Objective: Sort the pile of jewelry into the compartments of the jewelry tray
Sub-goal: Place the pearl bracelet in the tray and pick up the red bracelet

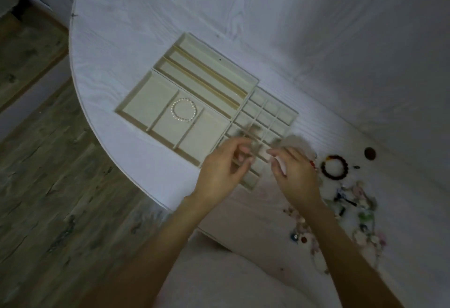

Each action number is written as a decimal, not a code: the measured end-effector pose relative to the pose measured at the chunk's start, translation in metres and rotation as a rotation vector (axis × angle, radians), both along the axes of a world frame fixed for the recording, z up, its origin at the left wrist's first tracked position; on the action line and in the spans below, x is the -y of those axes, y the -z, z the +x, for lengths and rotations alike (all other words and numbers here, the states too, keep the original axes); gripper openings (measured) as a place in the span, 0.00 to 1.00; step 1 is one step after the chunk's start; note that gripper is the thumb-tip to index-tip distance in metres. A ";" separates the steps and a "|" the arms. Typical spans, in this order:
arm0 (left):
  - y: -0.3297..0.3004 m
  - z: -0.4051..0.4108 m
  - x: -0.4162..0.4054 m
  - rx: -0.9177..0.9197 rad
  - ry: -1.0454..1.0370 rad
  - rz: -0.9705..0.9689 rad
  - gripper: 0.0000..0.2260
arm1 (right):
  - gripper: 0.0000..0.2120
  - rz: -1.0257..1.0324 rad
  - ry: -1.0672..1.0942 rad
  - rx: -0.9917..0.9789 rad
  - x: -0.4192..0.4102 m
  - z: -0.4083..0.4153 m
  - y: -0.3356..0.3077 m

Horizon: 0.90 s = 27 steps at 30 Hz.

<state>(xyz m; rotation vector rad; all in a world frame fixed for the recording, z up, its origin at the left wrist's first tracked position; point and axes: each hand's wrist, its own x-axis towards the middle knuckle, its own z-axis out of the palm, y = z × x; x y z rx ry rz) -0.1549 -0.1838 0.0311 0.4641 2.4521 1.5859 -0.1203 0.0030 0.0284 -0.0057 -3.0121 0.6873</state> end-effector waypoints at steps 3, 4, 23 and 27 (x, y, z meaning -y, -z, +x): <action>0.014 0.015 -0.050 0.069 0.163 -0.071 0.13 | 0.10 -0.041 0.243 0.116 -0.047 0.034 0.010; 0.019 0.017 -0.067 0.076 0.216 -0.120 0.13 | 0.09 -0.044 0.317 0.145 -0.061 0.042 0.014; 0.058 0.000 -0.162 -0.112 0.341 -0.653 0.07 | 0.15 0.024 0.142 0.137 -0.120 0.101 0.047; 0.060 0.004 -0.163 -0.062 0.322 -0.666 0.07 | 0.05 0.068 0.199 0.089 -0.123 0.106 0.048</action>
